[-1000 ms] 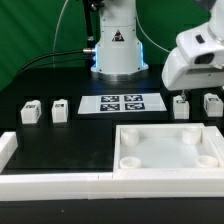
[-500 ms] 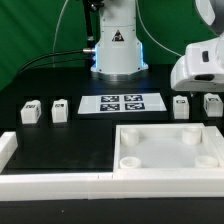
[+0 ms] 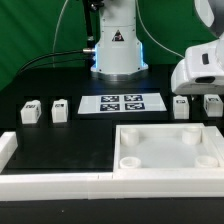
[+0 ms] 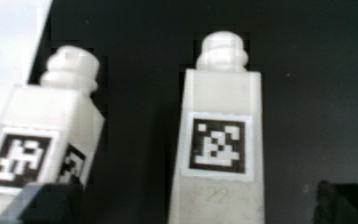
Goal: Assemble one leg
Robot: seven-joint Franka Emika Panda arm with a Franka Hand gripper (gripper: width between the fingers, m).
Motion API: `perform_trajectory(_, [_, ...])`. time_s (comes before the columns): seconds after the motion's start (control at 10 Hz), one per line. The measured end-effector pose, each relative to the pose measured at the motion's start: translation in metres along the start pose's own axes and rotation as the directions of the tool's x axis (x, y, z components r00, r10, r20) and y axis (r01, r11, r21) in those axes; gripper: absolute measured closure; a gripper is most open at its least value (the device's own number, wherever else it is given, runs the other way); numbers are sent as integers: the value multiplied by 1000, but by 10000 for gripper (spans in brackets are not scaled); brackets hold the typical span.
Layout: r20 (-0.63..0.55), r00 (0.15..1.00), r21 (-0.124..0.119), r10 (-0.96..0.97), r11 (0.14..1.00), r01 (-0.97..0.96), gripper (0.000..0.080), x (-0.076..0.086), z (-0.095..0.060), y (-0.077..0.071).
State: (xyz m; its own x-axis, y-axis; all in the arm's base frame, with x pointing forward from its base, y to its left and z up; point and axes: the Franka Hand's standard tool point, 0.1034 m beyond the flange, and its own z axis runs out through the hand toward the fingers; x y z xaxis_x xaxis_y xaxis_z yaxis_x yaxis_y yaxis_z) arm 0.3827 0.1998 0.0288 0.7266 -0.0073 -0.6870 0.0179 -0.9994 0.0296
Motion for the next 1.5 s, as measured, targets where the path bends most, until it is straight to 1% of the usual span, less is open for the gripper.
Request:
perform_trajectory(0.1, [19, 1000, -3, -5, 1000, 5, 150, 1, 2, -3])
perform_trajectory(0.2, [10, 1000, 1, -15, 1000, 15, 150, 4, 0, -5])
perform_trajectory(0.4, [6, 1000, 3, -24, 1000, 24, 150, 5, 0, -5])
perform_trajectory(0.6, [29, 999, 1, -20, 1000, 20, 150, 6, 6, -3])
perform_trajectory(0.7, [23, 1000, 3, -19, 1000, 19, 150, 9, 7, -2])
perform_trajectory(0.9, [45, 999, -1, -17, 1000, 17, 150, 8, 12, -1])
perform_trajectory(1.5, [35, 999, 1, -13, 1000, 13, 150, 10, 23, -1])
